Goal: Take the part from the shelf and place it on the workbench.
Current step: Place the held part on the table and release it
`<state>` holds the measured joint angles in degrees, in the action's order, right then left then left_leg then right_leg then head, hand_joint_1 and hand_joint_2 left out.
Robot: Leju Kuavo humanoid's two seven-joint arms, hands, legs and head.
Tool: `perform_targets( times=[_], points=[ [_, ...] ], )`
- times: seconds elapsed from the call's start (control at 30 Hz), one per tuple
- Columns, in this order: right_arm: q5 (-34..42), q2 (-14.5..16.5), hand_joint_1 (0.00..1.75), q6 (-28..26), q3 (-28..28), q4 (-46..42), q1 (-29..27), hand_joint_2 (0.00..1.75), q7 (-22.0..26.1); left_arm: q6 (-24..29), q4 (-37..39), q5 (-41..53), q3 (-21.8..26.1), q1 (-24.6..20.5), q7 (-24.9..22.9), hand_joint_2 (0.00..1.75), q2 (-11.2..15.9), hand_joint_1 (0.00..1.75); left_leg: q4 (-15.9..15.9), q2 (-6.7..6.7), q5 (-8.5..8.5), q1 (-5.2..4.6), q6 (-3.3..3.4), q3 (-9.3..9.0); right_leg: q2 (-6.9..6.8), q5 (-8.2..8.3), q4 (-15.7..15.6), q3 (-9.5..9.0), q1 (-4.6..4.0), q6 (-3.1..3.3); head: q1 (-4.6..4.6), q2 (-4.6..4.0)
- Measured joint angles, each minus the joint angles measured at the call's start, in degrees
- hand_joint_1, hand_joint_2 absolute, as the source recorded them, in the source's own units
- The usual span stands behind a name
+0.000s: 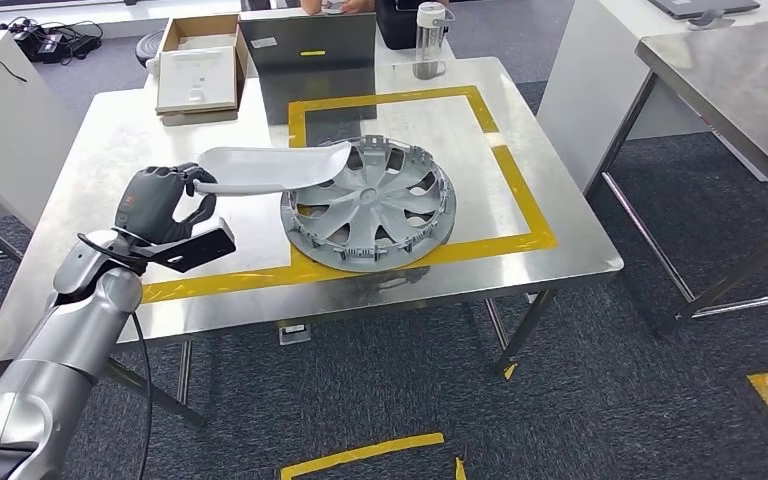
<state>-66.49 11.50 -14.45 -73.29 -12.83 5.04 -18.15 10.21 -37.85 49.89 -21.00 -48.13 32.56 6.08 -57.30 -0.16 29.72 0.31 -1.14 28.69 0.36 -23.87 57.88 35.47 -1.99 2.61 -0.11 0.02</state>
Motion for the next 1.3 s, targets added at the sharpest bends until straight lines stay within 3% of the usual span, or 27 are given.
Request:
perform_targets(
  times=[0.03,0.17,0.63,0.7,0.77,0.8,0.87,0.93,0.97,1.03,1.07,1.13,1.17,1.23,1.3],
  points=[
    [0.0,0.0,0.00,0.0,0.0,0.0,0.0,0.00,0.0,0.0,0.0,-0.1,0.0,0.0,-0.3,1.75,0.0,0.00,0.0,0.00,0.00,0.00,0.00,-0.01,0.00,0.00,0.0,0.00,0.00,0.00,0.00,-0.01],
    [0.1,0.0,0.00,0.3,0.0,0.0,0.0,0.00,0.0,-0.8,-0.5,-1.2,0.1,0.0,-1.0,0.00,0.0,0.00,0.0,0.00,0.00,0.00,0.00,-0.01,-0.01,0.00,0.0,0.00,0.01,0.00,0.00,0.00],
    [0.3,0.0,0.00,0.5,0.0,0.0,0.0,0.00,0.0,-5.7,-1.1,0.5,0.1,0.0,-2.2,0.00,-2.5,0.00,0.0,-0.02,0.01,-0.02,0.01,0.01,-0.03,0.02,0.0,-0.02,0.03,-0.03,0.00,0.00],
    [0.3,0.0,0.00,0.5,0.0,0.0,0.0,0.00,0.0,-5.7,-1.0,0.8,0.1,0.0,-2.7,0.00,-3.0,0.00,0.5,0.04,-0.43,0.14,0.51,-0.27,-0.01,0.24,-0.3,-0.14,0.07,-0.39,-0.02,0.00],
    [0.2,0.0,0.00,0.5,0.0,0.0,0.1,0.00,0.0,-5.6,-0.9,1.1,0.1,-0.2,-3.0,0.00,-3.4,0.00,2.0,0.22,-1.44,0.62,1.17,-1.04,0.04,-0.31,0.4,0.23,0.18,-1.12,0.09,0.00],
    [0.2,0.0,0.00,0.5,0.0,0.0,0.2,0.00,0.0,-5.5,-0.9,1.3,0.1,-0.4,-3.1,0.00,-3.7,0.00,2.7,0.34,-1.90,0.96,1.32,-1.41,0.06,-1.40,2.3,1.17,0.38,-1.52,0.20,0.00],
    [0.0,0.0,0.00,0.5,0.0,0.0,0.1,0.00,0.0,-5.2,-0.7,1.6,0.1,-0.6,-3.4,0.00,-4.0,0.00,3.1,0.51,-2.08,1.32,1.22,-1.49,0.04,-4.44,9.4,4.69,1.40,-2.60,0.40,0.00],
    [-0.1,0.0,0.00,0.6,0.0,0.0,0.0,0.00,0.0,-5.0,-0.4,1.8,0.1,-0.4,-3.6,0.00,-4.3,0.00,2.9,0.58,-1.84,1.89,0.66,-1.46,-0.03,-5.42,14.3,7.39,2.71,-3.83,0.41,0.00],
    [-0.1,0.0,0.00,0.6,0.0,0.0,0.0,0.00,0.0,-4.9,-0.3,1.8,0.0,-0.2,-3.6,0.00,-4.4,0.00,2.6,0.57,-1.60,2.34,0.18,-1.45,-0.09,-4.37,13.7,7.28,3.36,-4.55,0.42,0.01],
    [-0.2,0.0,0.00,0.6,0.0,0.0,0.0,0.00,0.0,-4.7,-0.1,1.9,0.0,-0.1,-3.6,0.00,-4.5,0.00,1.3,0.50,-0.66,3.31,-1.30,-1.23,-0.26,-1.19,7.6,4.48,4.61,-6.39,0.45,0.01],
    [-0.2,0.2,0.00,0.7,0.0,0.1,0.0,0.00,0.0,-4.5,-0.1,1.9,0.0,-0.2,-3.6,0.00,-4.5,0.00,0.3,0.43,0.00,3.57,-2.19,-0.76,-0.18,-0.41,4.9,3.19,5.03,-6.92,0.80,0.01],
    [-0.2,0.4,0.00,0.8,0.0,0.2,0.1,0.00,0.0,-4.2,-0.2,2.0,0.0,-0.1,-3.6,0.00,-4.5,0.00,-1.0,0.27,0.92,3.48,-3.46,0.19,0.04,-1.10,3.4,2.48,5.26,-6.21,1.02,0.01],
    [-0.2,0.4,0.00,0.9,0.0,0.3,0.1,0.00,0.0,-4.2,-0.2,2.0,0.0,-0.1,-3.6,0.00,-4.5,0.00,-1.2,0.19,1.05,3.43,-3.76,0.42,0.14,-1.45,3.9,2.74,5.19,-5.14,1.06,0.01],
    [-0.2,0.4,0.00,0.9,0.0,0.2,0.2,0.00,0.0,-4.1,-0.2,2.1,0.0,0.0,-3.6,0.00,-4.6,0.00,-1.1,0.17,1.26,3.68,-4.02,0.21,0.10,-1.81,4.4,2.94,4.87,-3.69,0.56,0.01],
    [-0.2,0.3,0.00,0.9,0.0,0.2,0.2,0.00,0.0,-4.0,-0.2,2.1,0.0,0.0,-3.6,0.00,-4.5,0.00,-4.2,0.26,3.26,3.65,-3.74,1.52,0.12,-1.80,4.4,2.93,4.49,-2.80,0.36,0.00]
  ],
)
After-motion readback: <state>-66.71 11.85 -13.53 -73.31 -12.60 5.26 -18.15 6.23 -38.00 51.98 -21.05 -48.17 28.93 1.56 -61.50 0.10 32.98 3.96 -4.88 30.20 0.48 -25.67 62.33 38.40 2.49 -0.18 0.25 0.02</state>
